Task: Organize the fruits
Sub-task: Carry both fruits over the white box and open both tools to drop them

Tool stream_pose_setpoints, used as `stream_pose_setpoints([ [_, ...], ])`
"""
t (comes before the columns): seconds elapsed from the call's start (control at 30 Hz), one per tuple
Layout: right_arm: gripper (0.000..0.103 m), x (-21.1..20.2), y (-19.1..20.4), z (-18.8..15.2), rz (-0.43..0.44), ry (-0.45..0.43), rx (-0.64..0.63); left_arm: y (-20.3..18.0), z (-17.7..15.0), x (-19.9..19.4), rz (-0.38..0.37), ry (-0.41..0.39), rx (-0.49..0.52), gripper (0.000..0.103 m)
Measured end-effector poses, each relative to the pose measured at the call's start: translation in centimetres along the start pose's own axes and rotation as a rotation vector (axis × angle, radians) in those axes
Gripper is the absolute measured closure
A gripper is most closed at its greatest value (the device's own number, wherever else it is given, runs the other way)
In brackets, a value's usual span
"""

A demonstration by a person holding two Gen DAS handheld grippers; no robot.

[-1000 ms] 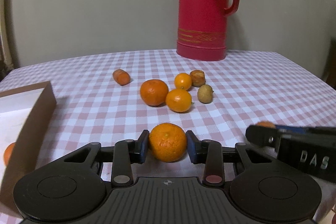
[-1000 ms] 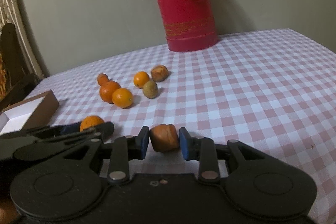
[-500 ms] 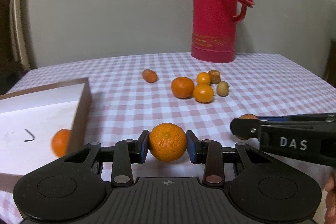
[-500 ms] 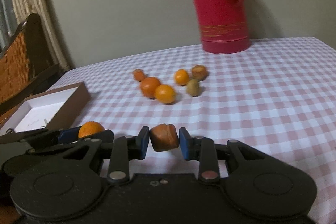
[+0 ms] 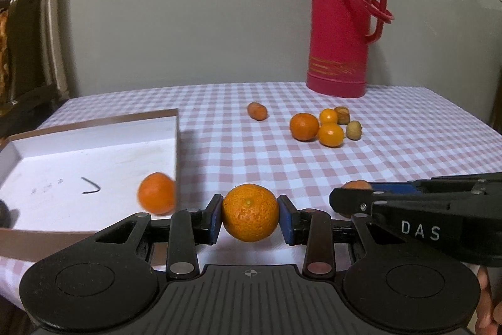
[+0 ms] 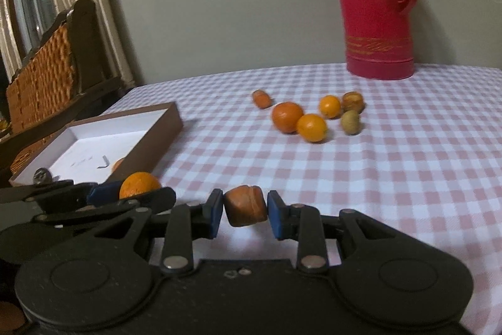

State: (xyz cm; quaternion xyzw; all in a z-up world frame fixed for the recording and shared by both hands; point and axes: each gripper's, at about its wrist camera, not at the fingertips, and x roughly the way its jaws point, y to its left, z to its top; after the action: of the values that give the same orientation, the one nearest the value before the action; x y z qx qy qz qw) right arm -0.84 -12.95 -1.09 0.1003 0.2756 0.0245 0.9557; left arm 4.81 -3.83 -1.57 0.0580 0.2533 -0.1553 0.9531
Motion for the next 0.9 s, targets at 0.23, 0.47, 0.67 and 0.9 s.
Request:
stream_pose_setpoints([
  [0.23, 0.081, -0.1, 2.2, -0.2, 0.039, -0.007, -0.017, 1.8, -0.5, -1.5, 0.017, -0.018, -0.028, 0.066],
  [0.47, 0.081, -0.1, 3.2, 0.1, 0.046, -0.042, -0.007, 2.9, -0.7, -2.4, -0.002, -0.037, -0.051, 0.066],
  [0.67, 0.081, -0.2, 3.4, 0.0, 0.033, -0.048, -0.017, 2.6, -0.6, -2.7, -0.014, -0.059, -0.053, 0.066],
  [0.9, 0.081, -0.6, 3.3, -0.3, 0.032, -0.054, -0.013, 2.3, -0.5, -3.8, -0.014, -0.095, -0.045, 0.066],
])
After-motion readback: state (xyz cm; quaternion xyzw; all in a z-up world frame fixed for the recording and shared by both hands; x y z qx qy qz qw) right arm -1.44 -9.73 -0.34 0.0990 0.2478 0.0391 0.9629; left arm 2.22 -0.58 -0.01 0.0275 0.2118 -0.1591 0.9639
